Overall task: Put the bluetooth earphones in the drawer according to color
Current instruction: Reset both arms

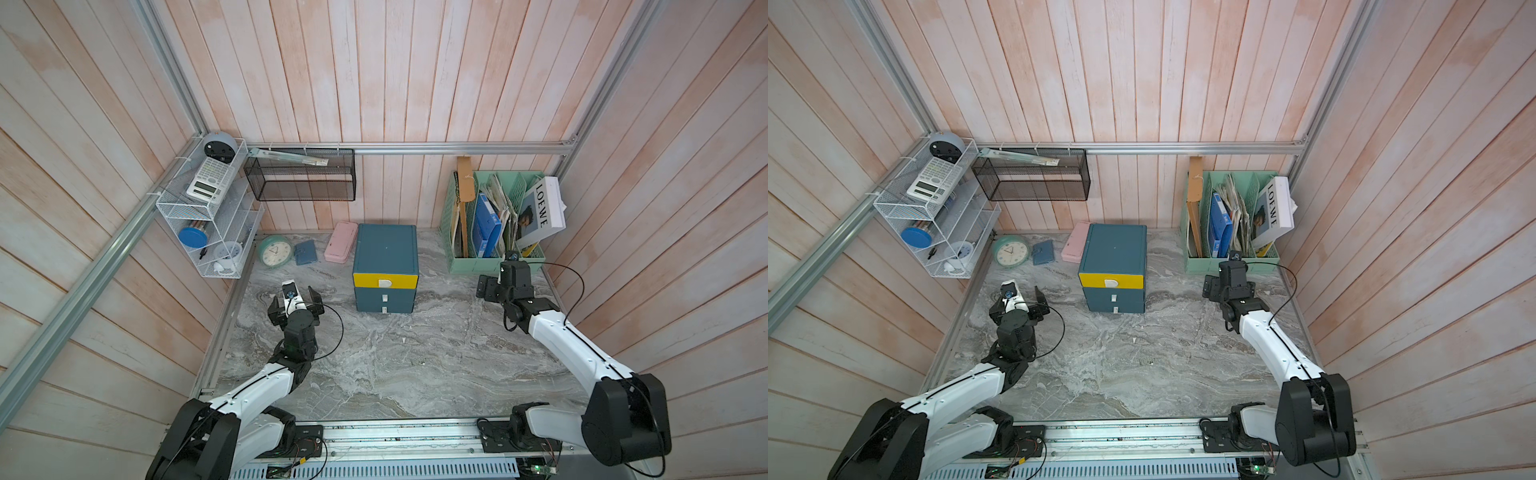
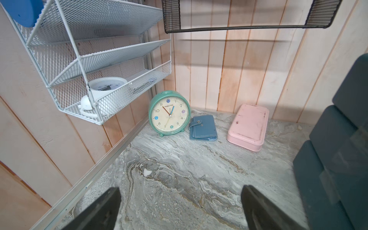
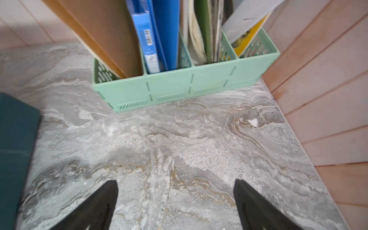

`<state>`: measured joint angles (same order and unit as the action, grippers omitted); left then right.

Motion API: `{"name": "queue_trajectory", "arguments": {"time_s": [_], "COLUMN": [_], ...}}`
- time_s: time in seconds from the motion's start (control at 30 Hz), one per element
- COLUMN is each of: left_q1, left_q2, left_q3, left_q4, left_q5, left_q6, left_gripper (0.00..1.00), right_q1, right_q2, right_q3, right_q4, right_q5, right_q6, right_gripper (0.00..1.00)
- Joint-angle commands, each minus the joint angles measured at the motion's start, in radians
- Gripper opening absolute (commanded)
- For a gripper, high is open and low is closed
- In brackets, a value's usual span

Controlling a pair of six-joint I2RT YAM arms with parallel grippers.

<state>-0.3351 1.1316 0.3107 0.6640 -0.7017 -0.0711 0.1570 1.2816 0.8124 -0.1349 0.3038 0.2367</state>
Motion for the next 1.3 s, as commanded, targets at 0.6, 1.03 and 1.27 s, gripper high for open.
{"name": "queue_trajectory", "arguments": {"time_s": [0.6, 1.03, 1.27], "left_q1": [0.268, 0.274, 0.277], "left_q2": [0.103, 0.167, 0.183], "left_q3": [0.042, 0.104, 0.075], "left_q4": [0.076, 0.036, 0.048], "left_q5": [0.318, 0.271, 0.299], "left_q6": [-0.089, -0.024, -0.011], "left_gripper": [1.0, 1.0, 1.0], "right_q1": [-0.053, -0.078, -0.082], "right_q2": [0.178, 0.245, 0.282], "right_q3": [-0.344, -0.407, -0.446], "right_q4": [0.806, 0.982, 1.088], "right_q5": [0.095, 0.041, 0.05], "right_q6": [-0.192, -0.188, -0.182], "right_gripper": [0.97, 0.96, 0.96]}}
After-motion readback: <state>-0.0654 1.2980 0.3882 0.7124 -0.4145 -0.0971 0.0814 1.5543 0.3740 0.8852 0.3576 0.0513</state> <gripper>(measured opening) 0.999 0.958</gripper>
